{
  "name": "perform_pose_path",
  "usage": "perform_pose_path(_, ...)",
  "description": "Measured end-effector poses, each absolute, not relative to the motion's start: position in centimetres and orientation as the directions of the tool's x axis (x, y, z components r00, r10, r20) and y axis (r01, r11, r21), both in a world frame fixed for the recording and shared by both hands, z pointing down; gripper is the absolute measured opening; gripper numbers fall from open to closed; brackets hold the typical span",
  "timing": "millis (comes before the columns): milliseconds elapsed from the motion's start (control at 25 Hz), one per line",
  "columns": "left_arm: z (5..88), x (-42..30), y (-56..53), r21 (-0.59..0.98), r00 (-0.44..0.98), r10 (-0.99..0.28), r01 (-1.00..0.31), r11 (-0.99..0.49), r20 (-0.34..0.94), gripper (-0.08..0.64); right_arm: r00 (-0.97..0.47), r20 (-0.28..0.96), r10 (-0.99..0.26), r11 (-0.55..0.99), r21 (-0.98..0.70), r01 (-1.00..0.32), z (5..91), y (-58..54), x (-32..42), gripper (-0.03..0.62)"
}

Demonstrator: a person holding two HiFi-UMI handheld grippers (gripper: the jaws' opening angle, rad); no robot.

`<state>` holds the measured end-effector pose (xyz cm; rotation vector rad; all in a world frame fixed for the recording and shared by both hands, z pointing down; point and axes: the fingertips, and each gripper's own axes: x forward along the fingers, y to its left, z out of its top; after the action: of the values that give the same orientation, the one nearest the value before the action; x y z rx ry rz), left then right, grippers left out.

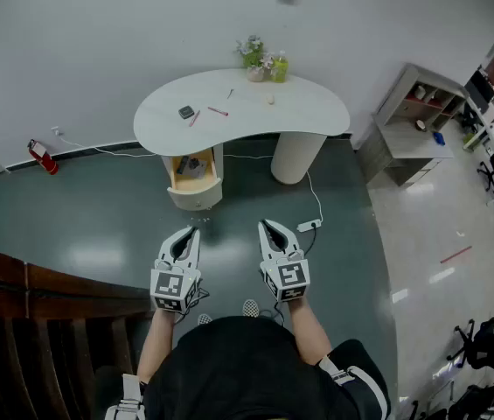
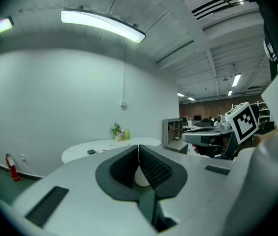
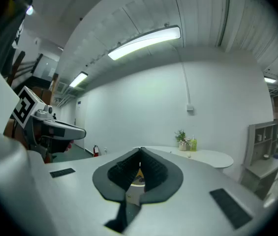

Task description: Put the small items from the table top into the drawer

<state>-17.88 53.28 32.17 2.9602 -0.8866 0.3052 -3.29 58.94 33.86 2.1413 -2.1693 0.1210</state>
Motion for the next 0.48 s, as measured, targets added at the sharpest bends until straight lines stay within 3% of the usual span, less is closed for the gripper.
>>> perform_pose_path(480,33.3,-13.0,54.9,-0.027,0.798,-0.564,-0.572,-0.82,0.214,0.021,-0.043,0.113,-0.993,0.039,-0.043,-0.998,34.9,60.3,2.0,0.031)
